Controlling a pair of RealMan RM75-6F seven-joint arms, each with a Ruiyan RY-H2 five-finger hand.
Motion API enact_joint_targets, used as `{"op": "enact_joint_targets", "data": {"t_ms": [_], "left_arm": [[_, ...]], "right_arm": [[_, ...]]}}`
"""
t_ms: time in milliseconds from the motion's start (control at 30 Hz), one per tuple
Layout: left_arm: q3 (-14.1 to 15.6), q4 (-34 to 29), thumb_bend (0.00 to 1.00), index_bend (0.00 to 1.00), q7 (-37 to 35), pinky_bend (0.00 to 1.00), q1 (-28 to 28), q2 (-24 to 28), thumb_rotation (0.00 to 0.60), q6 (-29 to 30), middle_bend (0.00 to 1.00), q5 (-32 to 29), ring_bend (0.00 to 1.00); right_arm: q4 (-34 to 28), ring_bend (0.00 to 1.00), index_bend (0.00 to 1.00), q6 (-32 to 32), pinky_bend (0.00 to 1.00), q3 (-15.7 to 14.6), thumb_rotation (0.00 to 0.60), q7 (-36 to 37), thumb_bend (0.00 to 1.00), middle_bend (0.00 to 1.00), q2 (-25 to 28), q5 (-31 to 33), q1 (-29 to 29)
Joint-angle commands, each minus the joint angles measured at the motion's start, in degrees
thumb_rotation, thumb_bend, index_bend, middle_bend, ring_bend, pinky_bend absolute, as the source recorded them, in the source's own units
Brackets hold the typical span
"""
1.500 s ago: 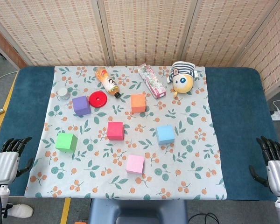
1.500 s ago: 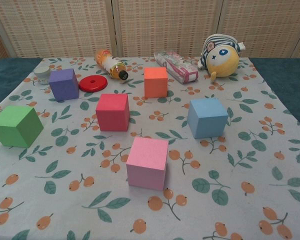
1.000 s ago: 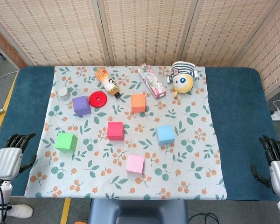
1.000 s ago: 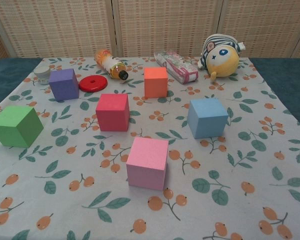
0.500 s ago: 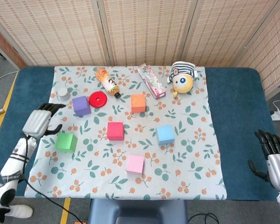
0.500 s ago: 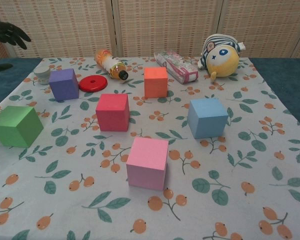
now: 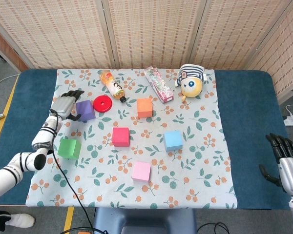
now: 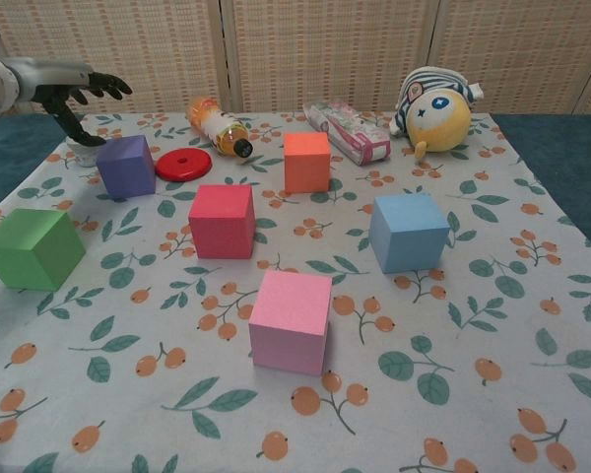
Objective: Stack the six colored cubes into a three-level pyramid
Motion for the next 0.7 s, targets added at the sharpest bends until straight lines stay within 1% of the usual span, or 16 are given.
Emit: {"op": "enact_joint_targets", "data": {"t_ms": [33,100,300,500,600,633,700], "left_arm": [[1.04,3.42,0.35,0.00,1.09,0.12,-2.74,-2.57,0.600,-3.82,0.02,-3.45,0.01],[1.42,4.26,0.35,0.00,0.75,0.12,-3.45,-3.03,0.600,-5.22,0.02,-4.57,0.01],[3.07,6.75,0.36,0.00,0.70,0.12,-4.24,-4.38,0.600,-5.58,0.02,-5.40,0.01],[3.94,11.95,0.35,0.00,0.07,0.12,-5.56,-6.93,0.600,-7.74,0.02,-7.02,0.01],[4.49,14.68,0.35,0.02,-0.10,0.12,-6.19,-8.24,0.600,-8.97,0.05,-7.38,0.03],[4.60,15.56,0.36,0.04,-0.18,0.13,-6.33,-8.75,0.600,-9.13,0.07,-7.46,0.05],[4.58,17.49,0.36,0.09,-0.65,0.15,-6.56,-9.94,0.600,-9.43,0.13,-7.74,0.12]], "right_arm": [[-0.10,0.00,0.00,-0.17,0.06,0.04,0.600,0.07,0.00,0.05,0.11,0.15,0.10],[-0.16,0.00,0.00,-0.30,0.06,0.05,0.600,0.12,0.00,0.05,0.16,0.29,0.17],[-0.15,0.00,0.00,-0.79,0.06,-0.06,0.600,0.35,0.00,0.05,0.04,1.02,0.18],[-0.28,0.00,0.00,-1.03,0.06,-0.07,0.600,0.38,0.00,0.05,-0.04,1.43,0.23],[-0.39,0.00,0.00,-1.08,0.06,0.00,0.600,0.31,0.00,0.05,0.02,1.69,0.25],[-0.43,0.00,0.00,-1.13,0.06,0.02,0.600,0.26,0.00,0.05,0.01,1.75,0.28],[-0.47,0.00,0.00,-1.18,0.06,0.11,0.600,0.10,0.00,0.05,-0.07,1.89,0.36]]}}
